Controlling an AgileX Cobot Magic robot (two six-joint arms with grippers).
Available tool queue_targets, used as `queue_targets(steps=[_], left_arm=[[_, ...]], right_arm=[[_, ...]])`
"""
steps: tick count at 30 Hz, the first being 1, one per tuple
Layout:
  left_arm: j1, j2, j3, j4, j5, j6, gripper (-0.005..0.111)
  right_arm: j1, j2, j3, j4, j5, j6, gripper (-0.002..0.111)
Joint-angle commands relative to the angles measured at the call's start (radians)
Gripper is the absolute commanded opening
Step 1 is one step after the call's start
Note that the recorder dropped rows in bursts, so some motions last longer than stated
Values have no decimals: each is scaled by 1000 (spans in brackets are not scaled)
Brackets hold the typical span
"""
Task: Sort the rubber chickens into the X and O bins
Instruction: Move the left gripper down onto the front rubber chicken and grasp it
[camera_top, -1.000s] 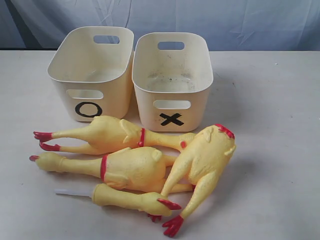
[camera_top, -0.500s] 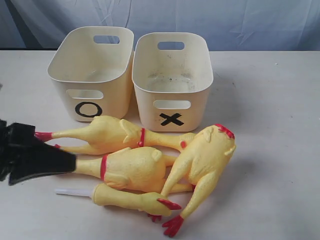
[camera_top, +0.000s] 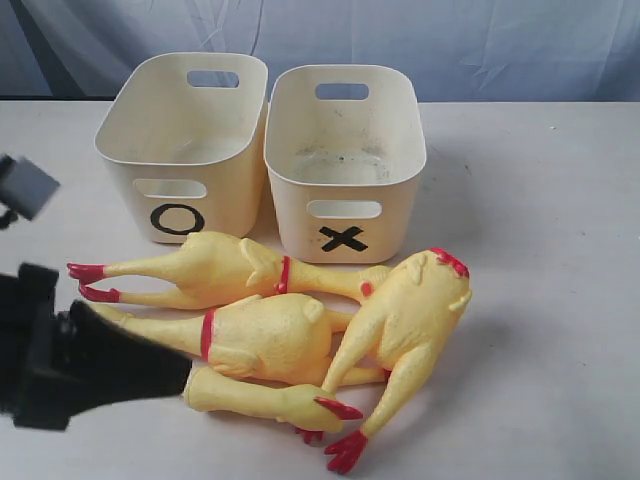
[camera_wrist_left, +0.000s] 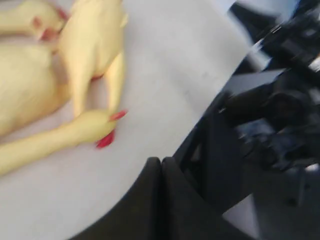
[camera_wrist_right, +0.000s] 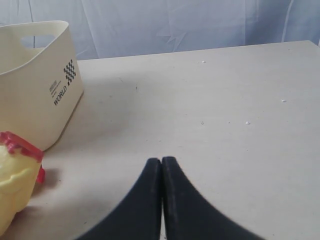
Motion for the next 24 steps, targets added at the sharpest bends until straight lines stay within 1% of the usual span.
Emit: queue_targets(steps=[1, 3, 5, 7, 8, 9, 10, 11, 12, 13, 14, 15, 16, 18, 20, 21, 22, 24], left_arm=[[-120, 57, 3, 267, -147, -141, 6], [-173, 98, 3, 232, -189, -123, 13], [-243, 139, 3, 196, -243, -49, 25], [-318, 177, 3, 194, -301, 22, 38], [-355, 199, 3, 201, -337, 62, 44], [-416, 235, 3, 226, -407, 108, 53], [-445, 255, 3, 241, -446, 129, 57], [-488, 289, 3, 291, -510, 169, 61], [-507, 308, 3, 329, -541, 176, 61], [-532, 346, 3, 395, -610, 178, 61], [-542, 365, 3, 414, -644, 178, 61], [-557, 397, 3, 424, -712, 178, 62], [-568, 425, 3, 457, -753, 201, 64], [-591, 472, 3, 504, -834, 255, 73], [-620, 514, 3, 505, -934, 312, 79], [-635, 530, 3, 505, -981, 316, 81], [-651, 547, 3, 505, -1013, 316, 82], [-682, 571, 3, 527, -1014, 316, 82]], right_arm=[[3, -3, 2, -1, -11, 0, 0], [3, -3, 2, -1, -11, 0, 0], [3, -3, 2, -1, -11, 0, 0], [3, -3, 2, -1, -11, 0, 0], [3, -3, 2, -1, -11, 0, 0], [3, -3, 2, -1, -11, 0, 0], [3, -3, 2, -1, -11, 0, 0], [3, -3, 2, -1, -11, 0, 0], [3, -3, 2, -1, -11, 0, 0], [3, -3, 2, -1, -11, 0, 0], [3, -3, 2, -1, -11, 0, 0], [3, -3, 2, -1, -11, 0, 0], [3, -3, 2, -1, -8, 0, 0], [3, -3, 2, -1, -8, 0, 0], [3, -3, 2, -1, -8, 0, 0], [3, -3, 2, -1, -8, 0, 0], [3, -3, 2, -1, -8, 0, 0], [3, -3, 2, -1, -8, 0, 0]])
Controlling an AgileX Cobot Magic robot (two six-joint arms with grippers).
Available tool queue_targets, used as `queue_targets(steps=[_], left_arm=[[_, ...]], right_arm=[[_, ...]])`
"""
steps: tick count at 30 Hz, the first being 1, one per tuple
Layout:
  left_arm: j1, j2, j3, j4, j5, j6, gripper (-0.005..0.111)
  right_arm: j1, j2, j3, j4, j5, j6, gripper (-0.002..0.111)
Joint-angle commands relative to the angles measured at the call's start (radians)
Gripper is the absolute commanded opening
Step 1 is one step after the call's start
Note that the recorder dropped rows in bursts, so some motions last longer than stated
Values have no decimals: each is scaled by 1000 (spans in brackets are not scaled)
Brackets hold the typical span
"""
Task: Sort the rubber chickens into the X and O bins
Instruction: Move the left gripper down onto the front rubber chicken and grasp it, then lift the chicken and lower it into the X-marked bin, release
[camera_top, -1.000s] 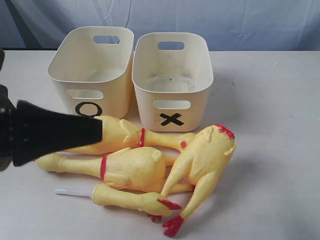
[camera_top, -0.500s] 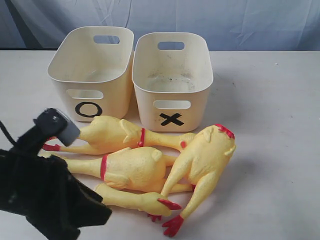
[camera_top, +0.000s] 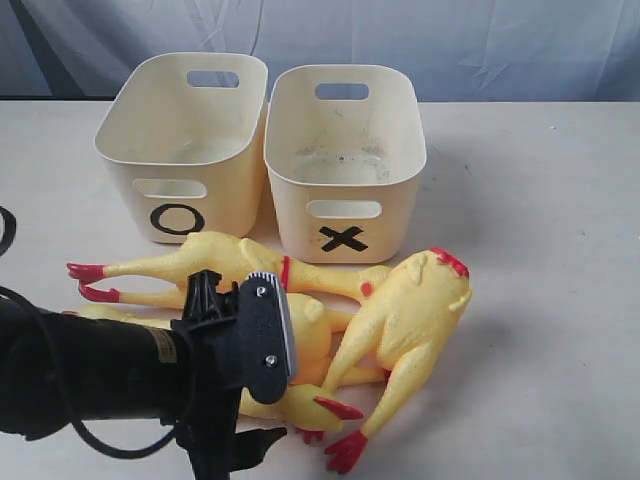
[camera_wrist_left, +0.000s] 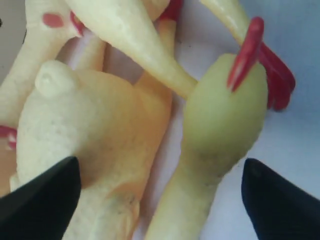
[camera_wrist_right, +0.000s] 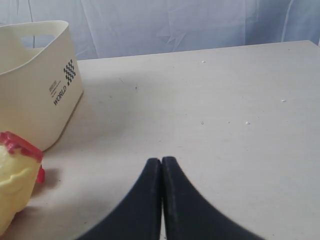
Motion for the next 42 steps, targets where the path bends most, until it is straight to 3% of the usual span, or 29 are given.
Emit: queue_targets(steps=[1, 6, 11, 14, 20, 23, 27, 30, 34, 37, 42], left_arm=[[-56, 41, 0, 22, -32, 7, 81], [-125, 67, 0, 22, -12, 1, 69], [-165, 67, 0, 15, 14, -3, 45], [-165, 67, 0, 15, 34, -3, 0], [-165, -14, 0, -60, 16, -4, 0], [-165, -136, 0, -62, 72, -4, 0], [-165, -324, -27, -46, 38, -2, 0], [-164, -402, -46, 20, -73, -2, 0], [-164, -444, -67, 13, -440, 0, 0], [-124, -428, -95, -47, -675, 17, 0], [40, -368, -145, -105, -679, 22, 0]], right_arm=[[3, -3, 2, -1, -8, 0, 0], [3, -3, 2, -1, -8, 0, 0], [3, -3, 2, -1, -10, 0, 0], [3, -3, 2, -1, -10, 0, 0], [3, -3, 2, -1, -10, 0, 0], [3, -3, 2, 1, -8, 0, 0], [3, -3, 2, 1, -8, 0, 0], [3, -3, 2, 1, -8, 0, 0], [3, -3, 2, -1, -8, 0, 0], [3, -3, 2, -1, -8, 0, 0], [3, -3, 2, -1, -10, 0, 0]])
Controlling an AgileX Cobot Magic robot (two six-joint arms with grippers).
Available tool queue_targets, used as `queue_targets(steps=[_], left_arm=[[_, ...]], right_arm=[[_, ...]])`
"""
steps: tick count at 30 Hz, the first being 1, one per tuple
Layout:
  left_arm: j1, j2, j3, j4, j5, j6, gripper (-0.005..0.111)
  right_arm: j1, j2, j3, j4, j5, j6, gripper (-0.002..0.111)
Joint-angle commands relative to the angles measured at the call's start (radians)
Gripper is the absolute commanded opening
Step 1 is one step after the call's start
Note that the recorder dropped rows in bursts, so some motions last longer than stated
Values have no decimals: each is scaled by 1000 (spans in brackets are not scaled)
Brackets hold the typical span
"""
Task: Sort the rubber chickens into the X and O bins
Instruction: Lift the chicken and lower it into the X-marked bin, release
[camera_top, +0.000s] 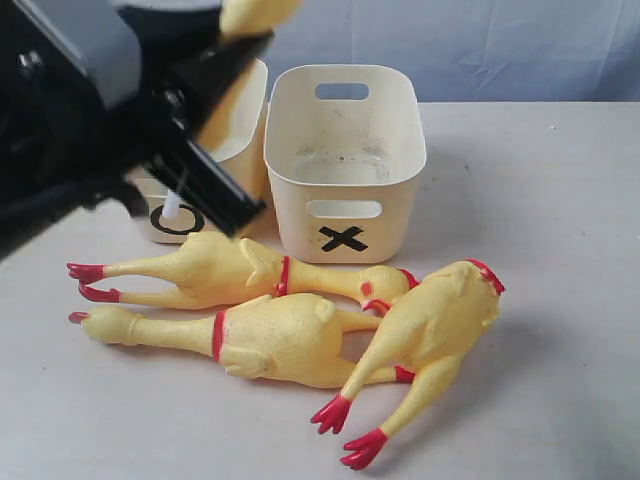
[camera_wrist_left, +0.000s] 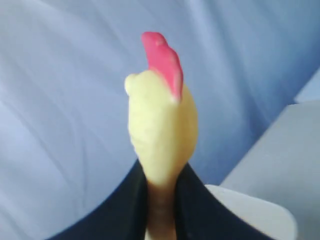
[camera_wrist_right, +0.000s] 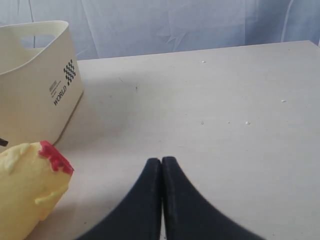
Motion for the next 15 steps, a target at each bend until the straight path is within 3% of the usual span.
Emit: queue_targets(steps=[1, 4, 8, 9, 12, 14, 15], left_arm=[[145, 62, -43, -31, -29, 2, 0], [254, 125, -80, 8, -53, -26, 0], [368, 186, -143, 70, 30, -397, 0], [378, 198, -152, 176, 48, -510, 0], [384, 251, -201, 682, 3, -866, 0], [384, 294, -251, 880, -39, -1086, 0], [384, 326, -283, 907, -44, -1166, 0]], right_arm=[[3, -3, 2, -1, -10, 0, 0], [3, -3, 2, -1, -10, 0, 0], [3, -3, 2, -1, -10, 0, 0], [3, -3, 2, -1, -10, 0, 0], [3, -3, 2, -1, -10, 0, 0], [3, -3, 2, -1, -10, 0, 0], [3, -3, 2, -1, -10, 0, 0]])
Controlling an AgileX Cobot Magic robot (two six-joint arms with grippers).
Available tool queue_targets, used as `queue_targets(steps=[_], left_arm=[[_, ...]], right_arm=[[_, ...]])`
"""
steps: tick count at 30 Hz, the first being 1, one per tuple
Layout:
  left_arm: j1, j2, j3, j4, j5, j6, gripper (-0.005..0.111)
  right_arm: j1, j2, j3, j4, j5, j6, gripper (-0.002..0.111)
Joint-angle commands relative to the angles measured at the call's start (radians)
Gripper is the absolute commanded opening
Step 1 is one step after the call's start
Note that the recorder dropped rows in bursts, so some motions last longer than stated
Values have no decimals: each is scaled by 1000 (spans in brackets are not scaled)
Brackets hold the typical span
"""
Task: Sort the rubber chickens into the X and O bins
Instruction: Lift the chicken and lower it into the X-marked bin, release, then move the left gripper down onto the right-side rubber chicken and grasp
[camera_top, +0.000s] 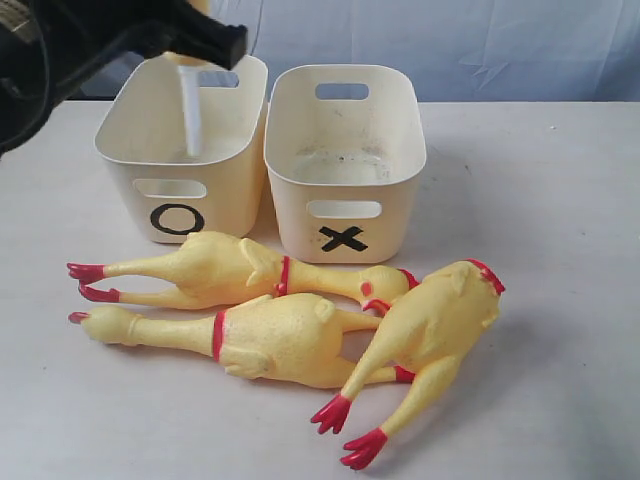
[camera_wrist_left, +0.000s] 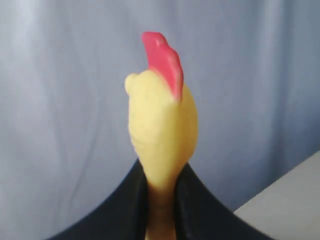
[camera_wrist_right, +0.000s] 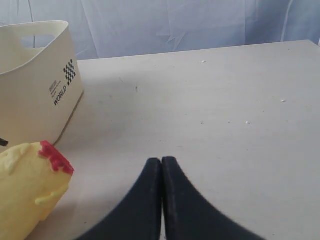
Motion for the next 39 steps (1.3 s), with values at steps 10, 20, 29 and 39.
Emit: queue_targets(steps=[10, 20, 29, 39], left_arm=[[9, 366, -275, 120, -130, -439, 5], [11, 437, -343, 100, -122, -504, 65], [0, 300, -343, 258, 285, -573, 73], [-241, 223, -343, 83, 1034, -389, 74]], right_arm=[[3, -3, 2, -1, -7, -2, 0], [3, -3, 2, -1, -10, -2, 0], [3, -3, 2, -1, -11, -2, 0], [3, -3, 2, -1, -11, -2, 0]])
